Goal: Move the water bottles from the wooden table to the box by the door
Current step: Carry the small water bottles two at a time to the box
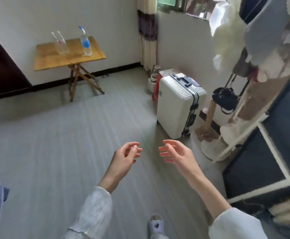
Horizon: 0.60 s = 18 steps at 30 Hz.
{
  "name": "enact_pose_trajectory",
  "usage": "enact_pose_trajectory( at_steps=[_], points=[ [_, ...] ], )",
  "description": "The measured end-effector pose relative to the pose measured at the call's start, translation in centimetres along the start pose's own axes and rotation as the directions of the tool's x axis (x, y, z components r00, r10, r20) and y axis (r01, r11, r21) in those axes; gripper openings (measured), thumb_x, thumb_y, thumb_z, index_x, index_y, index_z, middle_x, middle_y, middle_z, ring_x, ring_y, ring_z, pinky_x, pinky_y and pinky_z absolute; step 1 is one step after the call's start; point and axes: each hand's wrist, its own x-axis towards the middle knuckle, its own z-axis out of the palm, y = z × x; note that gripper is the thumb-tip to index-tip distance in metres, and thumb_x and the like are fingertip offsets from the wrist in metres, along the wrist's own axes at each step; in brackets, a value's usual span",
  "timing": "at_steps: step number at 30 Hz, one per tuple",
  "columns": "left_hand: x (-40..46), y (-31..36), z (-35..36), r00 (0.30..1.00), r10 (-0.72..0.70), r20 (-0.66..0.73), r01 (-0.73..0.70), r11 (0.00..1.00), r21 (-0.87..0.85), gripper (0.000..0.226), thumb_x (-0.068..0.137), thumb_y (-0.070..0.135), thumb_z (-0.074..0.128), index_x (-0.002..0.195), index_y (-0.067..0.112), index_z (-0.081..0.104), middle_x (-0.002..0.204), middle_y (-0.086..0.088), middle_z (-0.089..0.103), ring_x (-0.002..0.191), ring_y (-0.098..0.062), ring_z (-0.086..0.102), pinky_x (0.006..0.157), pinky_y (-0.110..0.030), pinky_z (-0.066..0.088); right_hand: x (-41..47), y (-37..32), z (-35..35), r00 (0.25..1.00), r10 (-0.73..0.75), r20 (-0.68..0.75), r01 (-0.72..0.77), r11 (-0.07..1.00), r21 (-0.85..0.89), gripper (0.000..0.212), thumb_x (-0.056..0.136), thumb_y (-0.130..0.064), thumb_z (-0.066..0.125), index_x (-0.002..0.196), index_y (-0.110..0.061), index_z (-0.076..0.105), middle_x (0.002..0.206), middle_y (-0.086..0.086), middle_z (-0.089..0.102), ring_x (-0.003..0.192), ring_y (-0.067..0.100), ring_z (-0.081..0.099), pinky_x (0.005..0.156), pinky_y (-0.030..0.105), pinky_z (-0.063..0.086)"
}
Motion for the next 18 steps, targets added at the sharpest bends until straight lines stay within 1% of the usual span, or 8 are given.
enact_pose_trajectory(
  at_steps=[4, 7, 9, 13, 18],
  points=[
    [5.8, 2.0, -2.3, 0.989, -0.01, -0.15, 0.002, 0.999, -0.054, 0.019, 0.095, 0.018, 0.042, 0.097, 0.024, 0.06, 0.09, 0.004, 0.068, 0.081, -0.009, 0.064, 0.078, -0.027, 0.05, 8.2, -3.0, 1.7, 0.991, -0.03, 0.128, 0.029, 1.0, 0.008, 0.015, 0.092, -0.017, 0.048, 0.102, -0.013, 0.059, 0.088, 0.005, 0.068, 0.077, 0.019, 0.064, 0.079, 0.038, 0.052],
    [9.9, 3.6, -4.0, 0.974, -0.001, -0.229, -0.016, 0.997, -0.07, 0.019, 0.095, 0.019, 0.043, 0.096, 0.026, 0.06, 0.091, 0.004, 0.068, 0.082, -0.01, 0.064, 0.078, -0.027, 0.05, 14.1, -5.3, 2.9, 0.975, -0.063, 0.211, 0.064, 0.998, 0.006, 0.017, 0.092, -0.017, 0.048, 0.104, -0.012, 0.059, 0.09, 0.008, 0.068, 0.076, 0.016, 0.064, 0.074, 0.031, 0.052],
    [12.5, 4.3, -5.2, 0.963, 0.002, -0.269, -0.024, 0.997, -0.077, 0.019, 0.095, 0.019, 0.043, 0.095, 0.027, 0.059, 0.092, 0.003, 0.068, 0.082, -0.01, 0.064, 0.078, -0.026, 0.05, 17.8, -6.6, 4.1, 0.964, -0.071, 0.257, 0.075, 0.997, -0.004, 0.019, 0.093, -0.019, 0.047, 0.106, -0.011, 0.059, 0.091, 0.007, 0.069, 0.079, 0.018, 0.065, 0.072, 0.027, 0.053],
    [17.8, 4.6, -8.1, 0.937, -0.014, -0.349, -0.025, 0.994, -0.106, 0.018, 0.095, 0.019, 0.043, 0.096, 0.027, 0.059, 0.095, 0.001, 0.068, 0.085, -0.013, 0.064, 0.079, -0.028, 0.05, 24.5, -7.8, 7.4, 0.938, -0.054, 0.343, 0.062, 0.998, -0.014, 0.021, 0.093, -0.019, 0.046, 0.108, -0.01, 0.058, 0.092, 0.008, 0.069, 0.082, 0.02, 0.065, 0.075, 0.029, 0.052],
    [26.4, 4.0, -12.8, 0.909, -0.036, -0.415, -0.027, 0.989, -0.143, 0.017, 0.094, 0.02, 0.044, 0.096, 0.027, 0.06, 0.095, 0.001, 0.069, 0.088, -0.015, 0.064, 0.079, -0.028, 0.051, 33.8, -8.5, 12.5, 0.916, -0.03, 0.401, 0.045, 0.999, -0.027, 0.018, 0.093, -0.02, 0.047, 0.104, -0.013, 0.059, 0.088, 0.005, 0.069, 0.076, 0.013, 0.066, 0.07, 0.023, 0.054]
  ],
)
